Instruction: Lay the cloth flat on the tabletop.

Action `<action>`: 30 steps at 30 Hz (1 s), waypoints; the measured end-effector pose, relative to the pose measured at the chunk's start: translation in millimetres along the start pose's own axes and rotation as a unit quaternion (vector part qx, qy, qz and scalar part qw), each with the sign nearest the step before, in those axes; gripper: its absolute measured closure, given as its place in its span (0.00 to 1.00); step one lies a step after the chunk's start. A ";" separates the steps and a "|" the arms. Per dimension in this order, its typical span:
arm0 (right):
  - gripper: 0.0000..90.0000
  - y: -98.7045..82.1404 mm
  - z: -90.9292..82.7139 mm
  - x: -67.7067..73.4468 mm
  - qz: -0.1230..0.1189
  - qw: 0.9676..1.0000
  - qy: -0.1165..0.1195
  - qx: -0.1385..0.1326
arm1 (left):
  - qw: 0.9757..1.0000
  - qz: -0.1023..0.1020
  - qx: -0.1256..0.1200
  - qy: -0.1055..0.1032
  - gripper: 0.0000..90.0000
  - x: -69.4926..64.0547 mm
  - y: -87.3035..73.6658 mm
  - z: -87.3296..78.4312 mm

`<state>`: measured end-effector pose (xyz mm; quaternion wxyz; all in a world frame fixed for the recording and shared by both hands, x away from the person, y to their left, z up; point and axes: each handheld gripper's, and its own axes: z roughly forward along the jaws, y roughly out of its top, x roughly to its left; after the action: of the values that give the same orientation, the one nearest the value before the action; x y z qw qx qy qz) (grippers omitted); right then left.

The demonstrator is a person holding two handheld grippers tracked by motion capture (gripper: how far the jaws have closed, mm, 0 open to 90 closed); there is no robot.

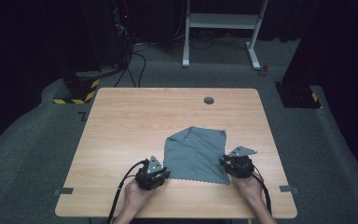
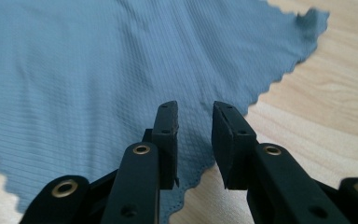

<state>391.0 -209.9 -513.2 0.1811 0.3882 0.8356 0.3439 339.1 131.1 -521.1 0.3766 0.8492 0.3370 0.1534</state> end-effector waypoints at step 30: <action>0.81 34.2 40.8 -16.5 0.014 1.000 -0.008 -0.014 | 1.000 -0.002 0.019 0.002 0.71 27.0 74.9 68.1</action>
<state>442.6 -189.2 -516.6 0.1887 0.4003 0.8237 0.3546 427.9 76.5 -510.9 0.3599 0.8553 0.3424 0.1474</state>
